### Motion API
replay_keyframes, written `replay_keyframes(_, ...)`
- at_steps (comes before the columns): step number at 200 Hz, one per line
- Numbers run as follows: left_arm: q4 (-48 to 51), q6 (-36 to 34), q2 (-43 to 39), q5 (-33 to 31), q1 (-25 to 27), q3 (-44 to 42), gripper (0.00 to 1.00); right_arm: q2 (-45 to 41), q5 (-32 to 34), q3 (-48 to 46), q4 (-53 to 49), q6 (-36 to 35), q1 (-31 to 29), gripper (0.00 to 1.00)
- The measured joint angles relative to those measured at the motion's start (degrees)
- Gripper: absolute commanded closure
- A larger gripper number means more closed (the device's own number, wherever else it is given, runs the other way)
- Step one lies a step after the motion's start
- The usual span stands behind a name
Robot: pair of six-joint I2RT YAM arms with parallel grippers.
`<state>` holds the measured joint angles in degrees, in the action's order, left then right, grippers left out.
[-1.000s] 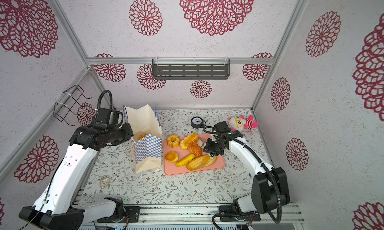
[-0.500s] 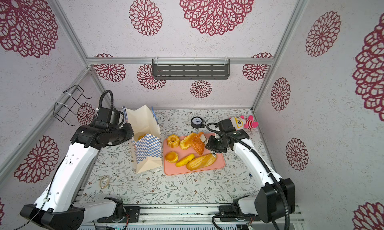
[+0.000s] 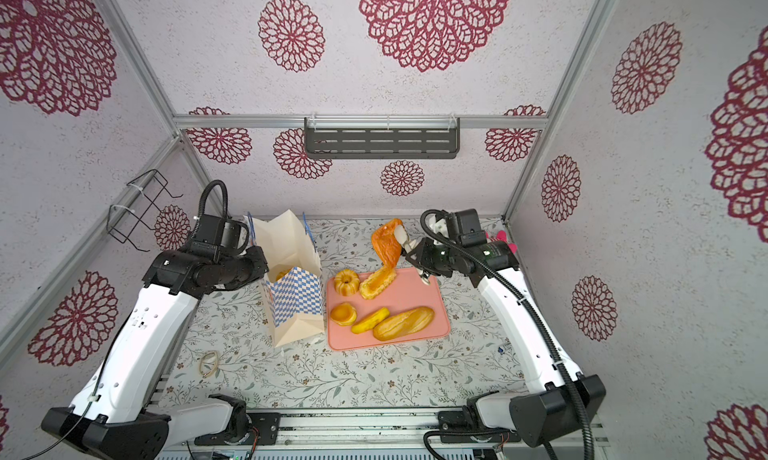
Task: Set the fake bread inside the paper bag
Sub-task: 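Lift the croissant with the tongs and carry it over the bag, then lower the croissant into the bag and open the tongs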
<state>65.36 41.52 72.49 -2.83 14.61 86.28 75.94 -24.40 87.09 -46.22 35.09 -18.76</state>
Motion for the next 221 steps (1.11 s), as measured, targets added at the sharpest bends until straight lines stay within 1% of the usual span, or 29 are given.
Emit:
replay_keyframes(26,0.0,0.0,0.0,0.0,0.0,0.0,1.0,0.1,-3.3,2.5,4.6,3.7,-0.8,1.0)
replay_keyframes(48,-0.1,0.0,0.2,0.0,0.0,0.0,1.0,0.2,-5.2,3.5,9.3,6.6,-2.6,1.0)
replay_keyframes(74,-0.2,0.0,0.3,0.0,0.0,0.1,1.0,1.2,-7.3,5.6,14.4,9.7,-6.5,1.0)
replay_keyframes(96,-0.2,0.0,0.4,0.0,0.0,0.6,1.0,3.1,-8.8,9.3,18.7,11.8,-10.4,1.0)
replay_keyframes(140,-0.2,0.0,0.6,0.0,0.0,0.7,1.0,7.6,-9.5,16.4,24.8,14.2,-17.2,1.0)
replay_keyframes(176,-0.2,0.1,0.6,0.0,0.0,0.7,1.0,9.9,-8.3,17.5,24.7,14.3,-20.2,1.0)
replay_keyframes(221,-0.2,0.3,0.6,-0.3,0.0,0.7,1.0,14.2,-3.7,19.3,17.1,11.3,-23.1,1.0)
